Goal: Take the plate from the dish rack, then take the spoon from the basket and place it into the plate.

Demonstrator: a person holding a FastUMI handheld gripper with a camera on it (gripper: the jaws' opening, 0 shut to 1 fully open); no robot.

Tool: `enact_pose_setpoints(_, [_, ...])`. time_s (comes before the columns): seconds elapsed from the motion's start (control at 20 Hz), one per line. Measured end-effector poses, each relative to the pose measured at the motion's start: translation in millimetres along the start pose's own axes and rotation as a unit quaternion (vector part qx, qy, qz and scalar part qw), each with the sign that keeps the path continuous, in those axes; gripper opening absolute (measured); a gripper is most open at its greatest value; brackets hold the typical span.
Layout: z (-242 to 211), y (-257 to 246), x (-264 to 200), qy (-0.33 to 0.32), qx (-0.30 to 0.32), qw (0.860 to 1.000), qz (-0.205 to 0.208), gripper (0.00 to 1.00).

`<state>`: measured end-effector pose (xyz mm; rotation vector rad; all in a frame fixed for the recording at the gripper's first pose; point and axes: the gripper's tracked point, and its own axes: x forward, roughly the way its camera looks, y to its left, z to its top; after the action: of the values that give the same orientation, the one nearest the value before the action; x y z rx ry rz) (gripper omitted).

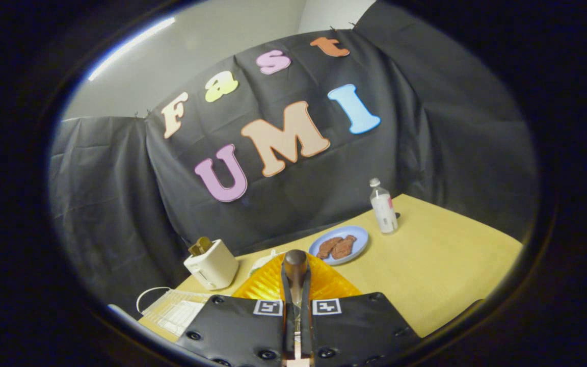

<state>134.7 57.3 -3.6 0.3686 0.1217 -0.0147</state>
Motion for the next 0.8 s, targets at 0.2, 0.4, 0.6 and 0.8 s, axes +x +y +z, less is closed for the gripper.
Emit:
enact_pose_setpoints(0.2, [-16,6,-41,0.015,0.002,0.999,0.034,0.07])
enact_pose_setpoints(0.4, [-57,1,-71,0.051,0.02,0.997,0.062,0.07])
enact_pose_setpoints(0.6, [-108,2,-92,0.111,0.053,0.988,0.091,0.07])
enact_pose_setpoints(0.8, [-141,7,-107,0.157,0.082,0.977,0.12,0.07])
